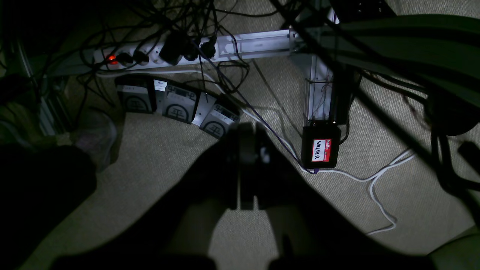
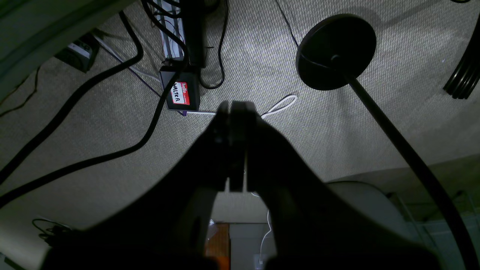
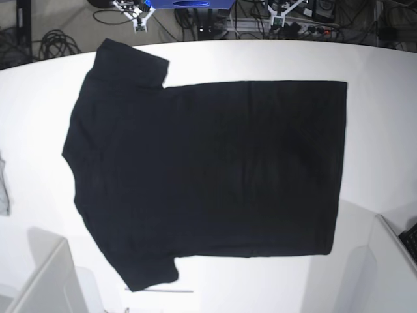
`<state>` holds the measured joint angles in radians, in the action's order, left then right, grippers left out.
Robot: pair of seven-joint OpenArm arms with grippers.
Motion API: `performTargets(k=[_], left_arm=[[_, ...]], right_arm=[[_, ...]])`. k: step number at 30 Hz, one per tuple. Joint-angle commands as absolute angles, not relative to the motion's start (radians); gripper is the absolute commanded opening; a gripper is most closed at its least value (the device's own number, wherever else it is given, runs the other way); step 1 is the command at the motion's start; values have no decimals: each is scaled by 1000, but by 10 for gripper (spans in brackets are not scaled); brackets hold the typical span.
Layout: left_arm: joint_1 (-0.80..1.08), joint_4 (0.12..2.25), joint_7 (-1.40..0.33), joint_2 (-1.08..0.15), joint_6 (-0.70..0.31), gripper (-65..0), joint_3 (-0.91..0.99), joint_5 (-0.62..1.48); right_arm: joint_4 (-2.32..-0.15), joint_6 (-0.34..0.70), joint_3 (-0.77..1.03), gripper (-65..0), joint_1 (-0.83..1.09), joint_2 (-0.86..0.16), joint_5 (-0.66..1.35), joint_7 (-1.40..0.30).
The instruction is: Fold the T-shirt properly
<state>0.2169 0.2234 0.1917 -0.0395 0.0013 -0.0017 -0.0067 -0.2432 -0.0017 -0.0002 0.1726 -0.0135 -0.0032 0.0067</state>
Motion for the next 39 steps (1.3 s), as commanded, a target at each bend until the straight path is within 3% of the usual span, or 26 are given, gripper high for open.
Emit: performTargets(k=[1,5,11,18,26,33,39], left_arm=[[228,225,199,-44,7,-650,-5,-12],[246,228,214,-45,7,-650,-5,-12],[298,219,421,-51,5,-650,-5,-13],[312,217,433,-51,5,-650,-5,-13],[349,223,496,-54,5,-650,-7,-13],[390,225,581,-67,5,-650,-7,-13],[426,254,593,-76,5,-650,-7,-13]], right_arm=[[-248,-7,-2,-650,177,-16,-4,8],[-248,-7,-2,-650,180,-16,-4,8],[-248,-7,-2,-650,185,-16,-4,10],[-251,-7,-2,-650,242,-16,-2,186],[-251,-7,-2,-650,268,-16,-4,211],[-251,-5,-2,-650,329,-16,-4,380],[-252,-5,1,-650,364,-18,-2,420]])
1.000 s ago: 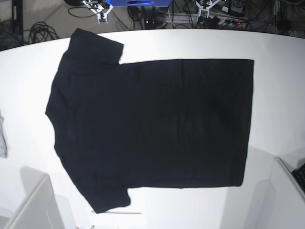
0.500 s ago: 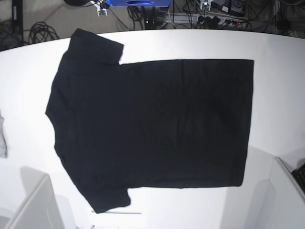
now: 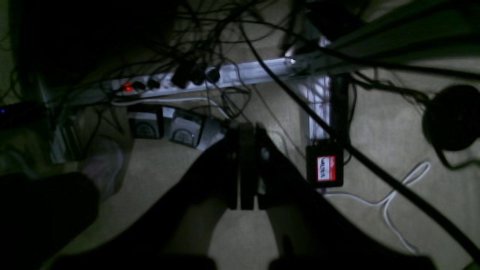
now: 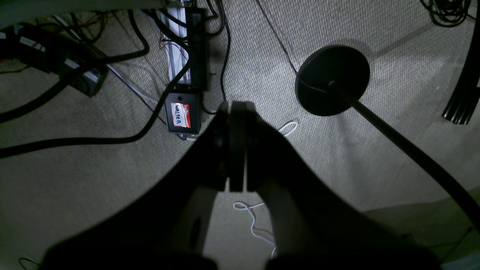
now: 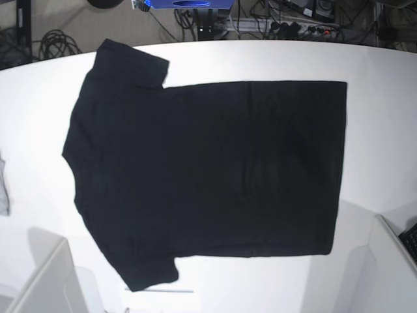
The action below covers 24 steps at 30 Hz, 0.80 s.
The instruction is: Fold the T-shirt properly
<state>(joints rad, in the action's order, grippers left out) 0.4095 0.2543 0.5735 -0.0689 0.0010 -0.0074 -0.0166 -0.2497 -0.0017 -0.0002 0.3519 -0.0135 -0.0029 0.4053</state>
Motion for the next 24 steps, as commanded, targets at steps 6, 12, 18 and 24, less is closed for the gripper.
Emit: performTargets(k=[6,12,18,24], left_arm=[[576,407,656,-93,5,-650,-2,-4],[714,567,657,-134,5,-650,7,-1],[869,776,659,-170,8,-650,10,2],[1012,1026,661,-226,8,-650,8,220]], right_arm=[[-389,-5,4,-650,472,-36,1,420],[-653,-5,5,-650,644,-44,2,403],[-895,-7,8,-650,776,-54,2,271],[-1150,-7,125,-650,885,-44,2,157]])
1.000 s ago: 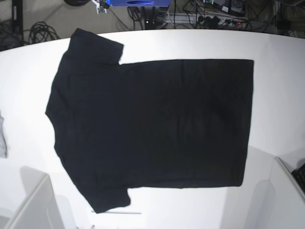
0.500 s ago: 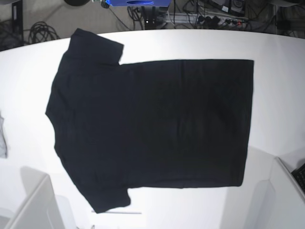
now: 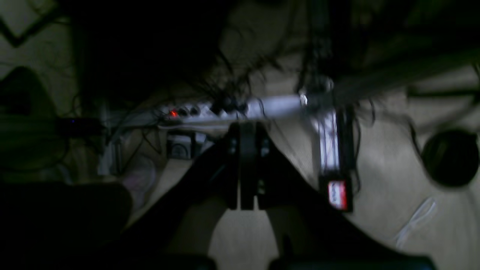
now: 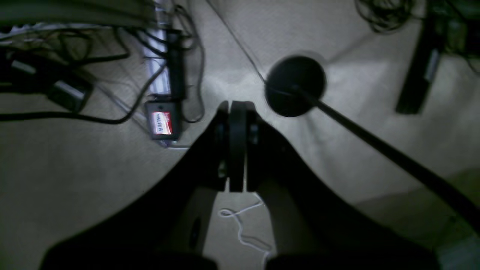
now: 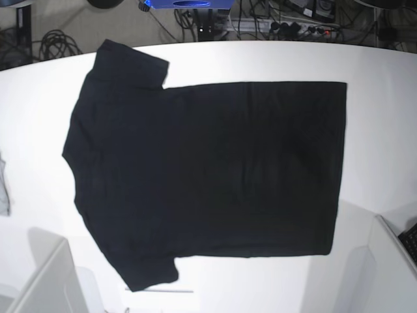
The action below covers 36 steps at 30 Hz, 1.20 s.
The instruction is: Fold the T-shirt properly
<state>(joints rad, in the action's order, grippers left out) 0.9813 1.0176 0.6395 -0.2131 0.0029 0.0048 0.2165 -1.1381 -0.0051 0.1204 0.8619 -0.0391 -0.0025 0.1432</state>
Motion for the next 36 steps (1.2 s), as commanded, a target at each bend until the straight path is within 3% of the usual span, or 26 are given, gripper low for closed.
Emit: performTargets(k=[1,8,13,22,31,36], left_arm=[[1029,1058,661,-240,8,-650,8,248],[1162,1285,662,-312,8,-650,24,357],[1250,1428,662,-277,8,-650,219,352],[1305,1659,659,-226,8,-650,444,361],[1300,1848,653,-216,12,-650,493,363],[1237,1831,653,-220,12,-650,493,363]], right_arm=[[-1190,-7,133,-650,898,-44,2,145],[-1429,-7,209,-650,961,-44,81,15],[-1627,-5,282,-650,984,-53,193,-93],[-1934,-5,363,-650,961,-45,199,-225],[-1997,-5,364,-650,769,-33,202,-346],[-1997,-4,372,-650,682,-27,355,-424]])
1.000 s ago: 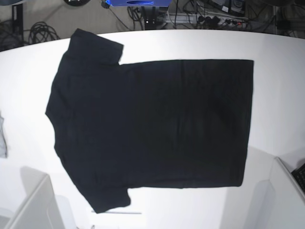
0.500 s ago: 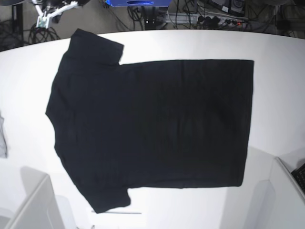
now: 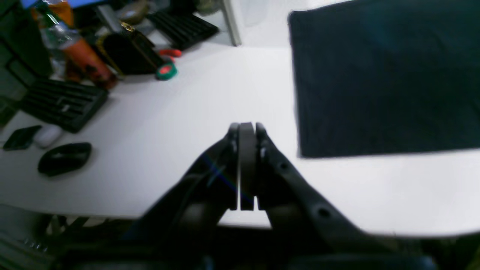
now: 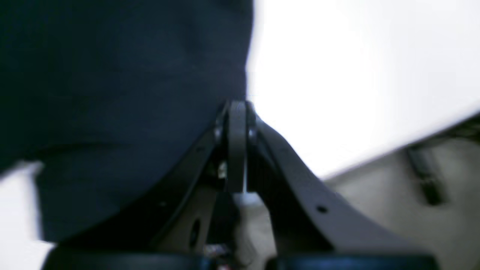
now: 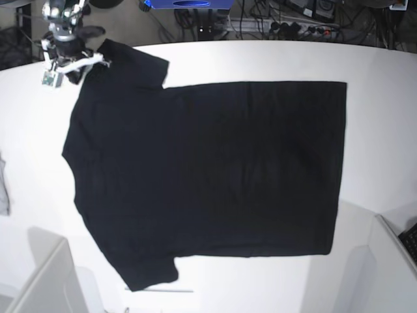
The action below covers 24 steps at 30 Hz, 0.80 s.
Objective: Fold the T-shirt properly
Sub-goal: 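Lower both grippers onto the shirt's shoulder corners and grasp them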
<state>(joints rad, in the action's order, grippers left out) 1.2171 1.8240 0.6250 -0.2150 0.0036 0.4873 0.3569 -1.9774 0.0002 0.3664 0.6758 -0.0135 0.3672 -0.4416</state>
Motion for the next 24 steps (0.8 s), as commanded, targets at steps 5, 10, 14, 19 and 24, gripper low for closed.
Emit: performTargets(k=[5,10,14,19,24], left_arm=[[1184,1804,595,-225,12,-650,490,363],[1104,1811,354,-266,8,-650,501,364],[1035,1807,272,-266,7,-584,499,364],[969,1807,265,-265,5,-285,495,364],[920,1808,225,-265,-1,-84,490,364]], right_arm=[[-1994,-4,389,-650,618,-54,559,-542],[-1991,-4,443,-440,593,-61,654,-616],[-1965,-4,493,-378,584,-62,656,-622],[-1896,-4,493,-320,581,-97,661,-622],[-1862,-4,499,-293,573,-102,661,-622]])
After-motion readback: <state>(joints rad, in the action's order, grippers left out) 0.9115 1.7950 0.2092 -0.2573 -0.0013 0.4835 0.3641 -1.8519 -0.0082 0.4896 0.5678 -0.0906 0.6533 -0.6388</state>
